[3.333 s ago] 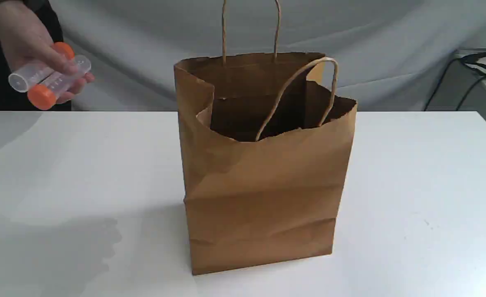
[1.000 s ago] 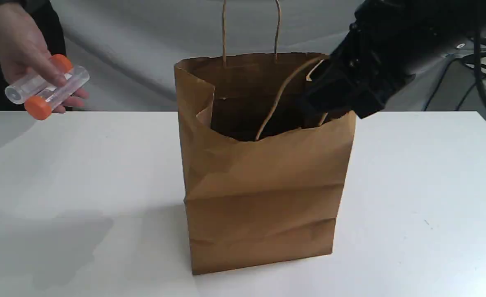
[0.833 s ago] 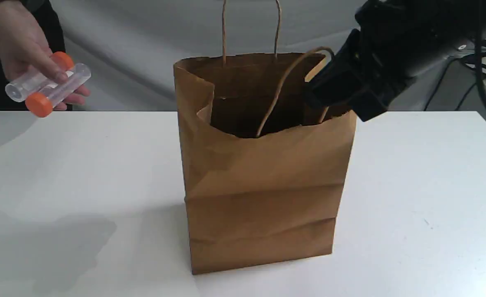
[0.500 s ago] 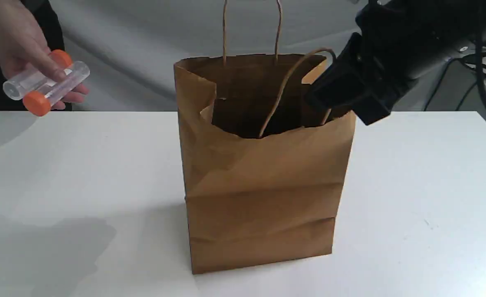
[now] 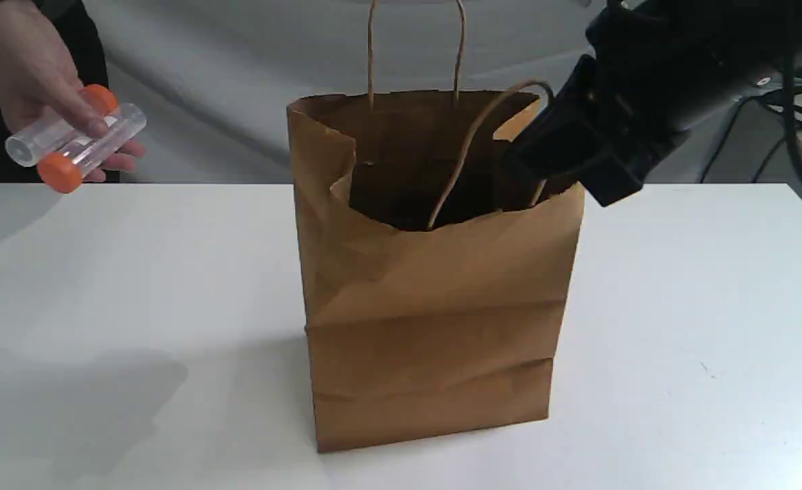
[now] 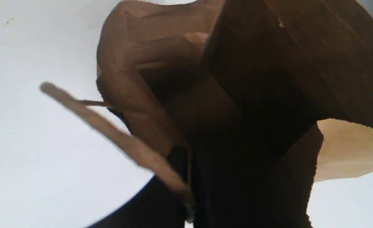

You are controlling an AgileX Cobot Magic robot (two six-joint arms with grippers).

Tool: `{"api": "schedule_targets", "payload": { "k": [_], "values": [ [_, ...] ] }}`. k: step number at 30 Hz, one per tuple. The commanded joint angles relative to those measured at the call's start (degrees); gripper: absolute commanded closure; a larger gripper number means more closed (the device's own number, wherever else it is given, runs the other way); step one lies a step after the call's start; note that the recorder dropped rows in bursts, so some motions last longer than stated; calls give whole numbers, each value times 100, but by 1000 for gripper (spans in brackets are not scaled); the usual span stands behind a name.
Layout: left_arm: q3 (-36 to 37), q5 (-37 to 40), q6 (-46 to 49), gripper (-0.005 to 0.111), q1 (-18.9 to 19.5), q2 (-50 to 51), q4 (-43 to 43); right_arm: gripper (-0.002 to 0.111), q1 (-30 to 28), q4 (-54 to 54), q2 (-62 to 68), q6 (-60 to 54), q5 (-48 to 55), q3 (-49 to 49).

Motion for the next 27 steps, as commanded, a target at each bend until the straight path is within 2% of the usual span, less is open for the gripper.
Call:
{"api": "schedule_targets", "payload": {
  "k": [1, 6, 11, 17, 20, 27],
  "values": [
    [-1268, 1212, 231, 107, -41, 1328, -128, 108, 25, -30, 9, 99, 27, 41],
    [-2690, 1369, 178, 106, -145, 2769, -142, 108, 25, -30, 9, 230, 149, 41],
    [-3592, 1369, 178, 97, -688, 3790, 386, 108, 25, -30, 9, 291, 255, 41],
    [-3989, 1369, 178, 72, -1365, 4594, 1581, 108, 25, -41, 9, 541, 269, 41],
    [-3989, 1342, 189, 63, -1562, 4806, 1815, 108, 25, -41, 9, 611, 269, 41],
    [-4017, 785, 362, 60, -1685, 5132, 1735, 108, 25, -73, 9, 712, 290, 41]
  ]
}}
